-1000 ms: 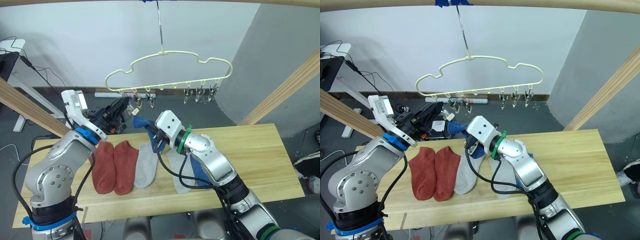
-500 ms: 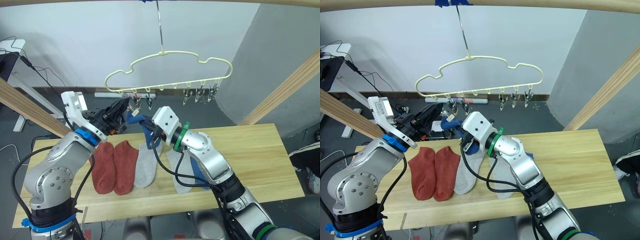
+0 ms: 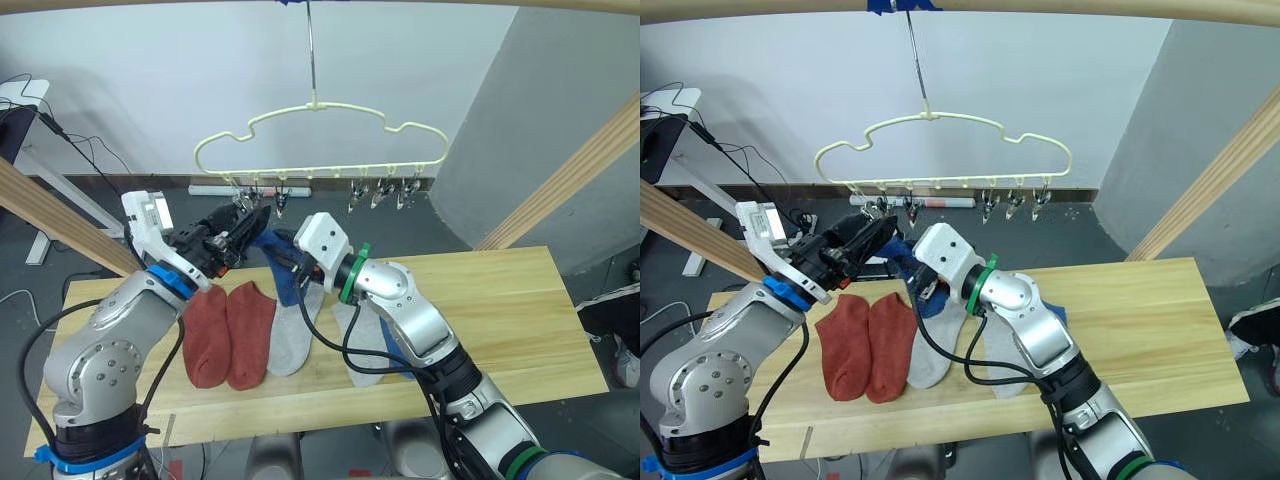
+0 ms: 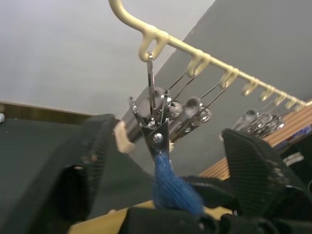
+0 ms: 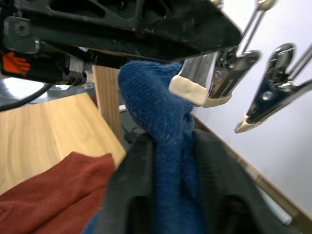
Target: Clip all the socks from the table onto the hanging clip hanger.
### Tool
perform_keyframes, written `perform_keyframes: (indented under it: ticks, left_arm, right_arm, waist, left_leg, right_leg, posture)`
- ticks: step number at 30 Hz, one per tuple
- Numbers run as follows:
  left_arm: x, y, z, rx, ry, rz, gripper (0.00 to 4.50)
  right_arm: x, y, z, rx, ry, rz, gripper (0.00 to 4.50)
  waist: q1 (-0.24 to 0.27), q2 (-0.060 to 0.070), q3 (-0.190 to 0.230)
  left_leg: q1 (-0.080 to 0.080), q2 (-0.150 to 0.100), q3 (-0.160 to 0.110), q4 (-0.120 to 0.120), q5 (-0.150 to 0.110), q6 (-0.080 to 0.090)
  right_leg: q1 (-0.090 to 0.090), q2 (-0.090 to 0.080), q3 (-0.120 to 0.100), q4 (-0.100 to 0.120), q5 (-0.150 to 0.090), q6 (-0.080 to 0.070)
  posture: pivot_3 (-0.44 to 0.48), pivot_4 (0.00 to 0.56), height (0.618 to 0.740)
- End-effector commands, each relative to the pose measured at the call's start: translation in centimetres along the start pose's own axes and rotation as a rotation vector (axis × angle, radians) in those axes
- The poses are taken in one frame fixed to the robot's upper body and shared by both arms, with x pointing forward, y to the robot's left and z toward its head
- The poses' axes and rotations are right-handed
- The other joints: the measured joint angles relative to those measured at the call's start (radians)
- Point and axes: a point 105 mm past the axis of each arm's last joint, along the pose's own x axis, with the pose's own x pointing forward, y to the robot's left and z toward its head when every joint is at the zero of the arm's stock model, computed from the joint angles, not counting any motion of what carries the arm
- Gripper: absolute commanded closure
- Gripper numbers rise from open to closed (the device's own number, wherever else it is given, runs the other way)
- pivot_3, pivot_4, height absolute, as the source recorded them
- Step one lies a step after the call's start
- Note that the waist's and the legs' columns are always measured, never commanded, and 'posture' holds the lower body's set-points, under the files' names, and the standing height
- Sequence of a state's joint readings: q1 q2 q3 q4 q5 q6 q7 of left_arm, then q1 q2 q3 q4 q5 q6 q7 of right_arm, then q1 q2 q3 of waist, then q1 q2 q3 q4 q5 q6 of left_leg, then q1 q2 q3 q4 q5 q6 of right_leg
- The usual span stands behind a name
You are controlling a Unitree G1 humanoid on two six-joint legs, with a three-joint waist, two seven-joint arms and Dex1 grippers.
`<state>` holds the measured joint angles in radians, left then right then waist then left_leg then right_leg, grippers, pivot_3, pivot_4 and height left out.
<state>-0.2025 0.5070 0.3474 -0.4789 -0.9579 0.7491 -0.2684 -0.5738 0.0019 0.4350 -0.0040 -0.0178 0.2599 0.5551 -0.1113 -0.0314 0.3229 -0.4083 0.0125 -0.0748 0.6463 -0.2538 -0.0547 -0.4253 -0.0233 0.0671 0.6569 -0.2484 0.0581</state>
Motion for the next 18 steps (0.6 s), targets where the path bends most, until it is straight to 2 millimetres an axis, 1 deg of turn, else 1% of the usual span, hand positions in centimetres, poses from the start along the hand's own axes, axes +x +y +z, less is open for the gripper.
perform_keyframes:
  ticks: [1, 3, 4, 6, 10, 11, 12, 14, 16, 17, 18]
  left_arm:
    - [-0.2, -0.6, 0.8, 0.110, -0.032, -0.006, 0.02]
    - [-0.2, -0.5, 0.7, 0.177, -0.032, 0.007, 0.02]
    - [-0.2, -0.7, 0.7, 0.259, -0.039, 0.007, 0.02]
    - [-0.2, -1.4, 0.6, 0.361, -0.068, -0.024, 0.02]
    - [0.0, -1.7, 1.0, 0.411, -0.163, 0.023, 0.02]
    - [0.1, -2.0, 0.9, 0.428, -0.176, 0.028, 0.02]
    - [0.2, -2.1, 0.7, 0.439, -0.184, 0.031, 0.02]
    - [0.5, -2.6, 0.4, 0.462, -0.202, 0.038, 0.02]
    - [0.6, -2.8, 0.2, 0.470, -0.216, 0.043, 0.02]
    - [0.7, -2.9, 0.2, 0.483, -0.224, 0.044, 0.02]
    - [0.8, -2.9, 0.1, 0.482, -0.238, 0.061, 0.02]
  right_arm:
    - [-0.2, 0.5, 0.9, -0.044, -0.021, 0.039, 2.37]
    - [-1.1, 0.3, 0.6, -0.054, -0.006, 0.040, 2.37]
    - [-1.9, 0.1, 0.6, -0.065, 0.000, 0.042, 2.37]
    - [-3.4, -0.3, 0.7, -0.071, 0.012, 0.048, 2.37]
    - [-6.6, -0.3, 1.6, -0.051, 0.015, 0.114, 2.37]
    - [-7.8, -0.5, 2.2, -0.042, 0.012, 0.133, 2.37]
    - [-8.6, -0.6, 2.6, -0.036, 0.010, 0.147, 2.37]
    - [-10.8, -1.4, 3.3, -0.055, 0.032, 0.164, 2.37]
    - [-12.0, -2.0, 3.6, -0.074, 0.057, 0.164, 2.37]
    - [-12.3, -2.2, 3.7, -0.075, 0.065, 0.161, 2.37]
    - [-12.7, -2.9, 3.9, -0.079, 0.076, 0.143, 2.37]
  waist:
    - [0.000, 0.000, 0.000]
    - [0.001, 0.000, 0.000]
    - [0.001, 0.000, 0.000]
    - [0.003, 0.000, 0.000]
    - [0.005, 0.000, 0.000]
    - [0.005, 0.000, 0.000]
    - [0.005, 0.000, 0.000]
    - [0.004, 0.000, 0.000]
    - [0.003, 0.000, 0.000]
    - [0.002, 0.000, 0.000]
    - [0.000, 0.000, 0.000]
  left_leg:
    - [0.000, 0.000, 0.000, 0.000, 0.000, 0.000]
    - [0.000, 0.000, 0.000, 0.000, 0.001, -0.001]
    - [0.000, 0.000, 0.000, 0.000, 0.001, -0.002]
    - [0.000, -0.001, 0.000, 0.000, 0.001, -0.002]
    - [0.000, 0.000, 0.000, 0.000, 0.001, -0.002]
    - [0.000, 0.000, 0.000, 0.000, 0.001, -0.002]
    - [0.000, 0.000, 0.000, 0.000, 0.001, -0.002]
    - [0.000, -0.001, 0.000, 0.000, 0.001, -0.002]
    - [0.000, -0.001, 0.001, 0.001, 0.001, -0.001]
    - [0.000, -0.001, 0.001, 0.001, 0.001, -0.001]
    - [0.000, -0.001, 0.001, 0.001, 0.001, -0.001]
  right_leg:
    - [0.000, 0.000, 0.000, 0.001, 0.000, 0.000]
    - [0.000, 0.000, 0.000, 0.001, 0.000, 0.000]
    - [0.000, 0.000, 0.000, 0.001, 0.000, 0.000]
    - [0.000, 0.000, 0.000, 0.001, 0.000, 0.000]
    - [0.000, -0.001, 0.000, 0.001, 0.000, 0.000]
    - [0.000, -0.001, 0.000, 0.001, 0.000, 0.000]
    - [0.000, 0.000, 0.000, 0.001, 0.000, 0.000]
    - [0.000, 0.000, 0.000, 0.001, 0.000, 0.000]
    - [0.000, 0.000, 0.001, 0.001, 0.000, 0.000]
    - [0.001, 0.000, 0.001, 0.001, 0.000, 0.000]
    - [0.001, 0.000, 0.001, 0.002, 0.000, 0.000]
  posture:
    - [-0.157, 0.314, 0.740]
    - [-0.161, 0.314, 0.740]
    - [-0.161, 0.314, 0.740]
    - [-0.168, 0.315, 0.740]
    - [-0.185, 0.315, 0.740]
    - [-0.185, 0.315, 0.740]
    - [-0.192, 0.315, 0.740]
    - [-0.192, 0.315, 0.740]
    - [-0.203, 0.316, 0.740]
    - [-0.209, 0.317, 0.740]
    - [-0.209, 0.317, 0.740]
